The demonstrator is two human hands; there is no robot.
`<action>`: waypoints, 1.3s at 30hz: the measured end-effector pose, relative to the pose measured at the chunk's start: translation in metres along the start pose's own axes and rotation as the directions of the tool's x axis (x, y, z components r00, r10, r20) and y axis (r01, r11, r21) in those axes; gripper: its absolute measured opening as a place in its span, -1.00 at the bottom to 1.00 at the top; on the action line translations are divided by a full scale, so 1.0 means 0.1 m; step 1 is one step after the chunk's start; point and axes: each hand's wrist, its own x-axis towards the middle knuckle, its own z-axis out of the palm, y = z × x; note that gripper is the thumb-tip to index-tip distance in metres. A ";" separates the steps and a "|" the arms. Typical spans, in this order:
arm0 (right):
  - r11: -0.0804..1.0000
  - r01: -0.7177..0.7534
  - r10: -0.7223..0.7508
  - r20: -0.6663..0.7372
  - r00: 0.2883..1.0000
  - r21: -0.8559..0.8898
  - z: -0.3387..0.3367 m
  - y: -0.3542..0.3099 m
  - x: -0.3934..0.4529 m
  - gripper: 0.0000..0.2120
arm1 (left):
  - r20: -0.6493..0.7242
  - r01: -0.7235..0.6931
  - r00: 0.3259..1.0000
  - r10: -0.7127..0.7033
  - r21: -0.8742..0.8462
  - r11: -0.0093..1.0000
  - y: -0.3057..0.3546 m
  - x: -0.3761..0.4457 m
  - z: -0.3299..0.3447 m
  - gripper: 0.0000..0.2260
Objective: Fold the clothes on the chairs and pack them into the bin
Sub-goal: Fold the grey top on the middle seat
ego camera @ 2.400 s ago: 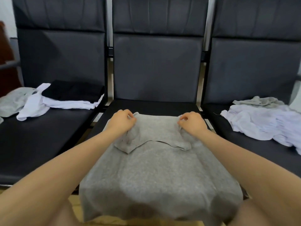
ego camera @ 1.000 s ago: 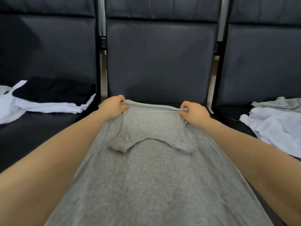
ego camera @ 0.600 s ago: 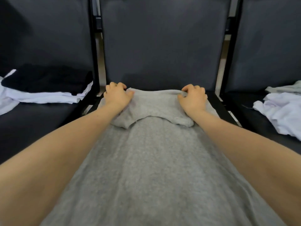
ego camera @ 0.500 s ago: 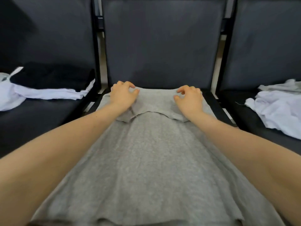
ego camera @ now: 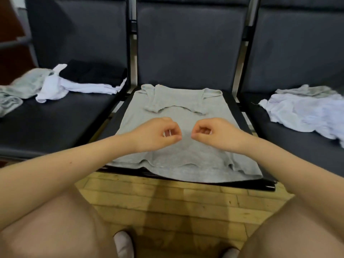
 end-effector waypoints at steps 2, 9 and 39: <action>0.993 0.044 -0.042 0.022 0.999 -0.107 -0.02 -0.04 -0.15 -0.91 | 0.041 -0.014 0.999 0.013 0.036 0.999 0.02 -0.13 -0.04 -0.89; 0.895 0.167 -0.097 0.184 0.978 -0.413 0.32 0.13 -0.59 -0.20 | 0.167 -0.148 0.982 0.093 0.360 0.921 -0.20 -0.50 0.23 -0.41; 0.987 -0.159 0.159 0.006 0.987 -0.016 0.18 0.56 0.26 -0.62 | -0.134 0.266 0.917 -0.375 -0.497 0.826 -0.53 0.37 0.03 -0.51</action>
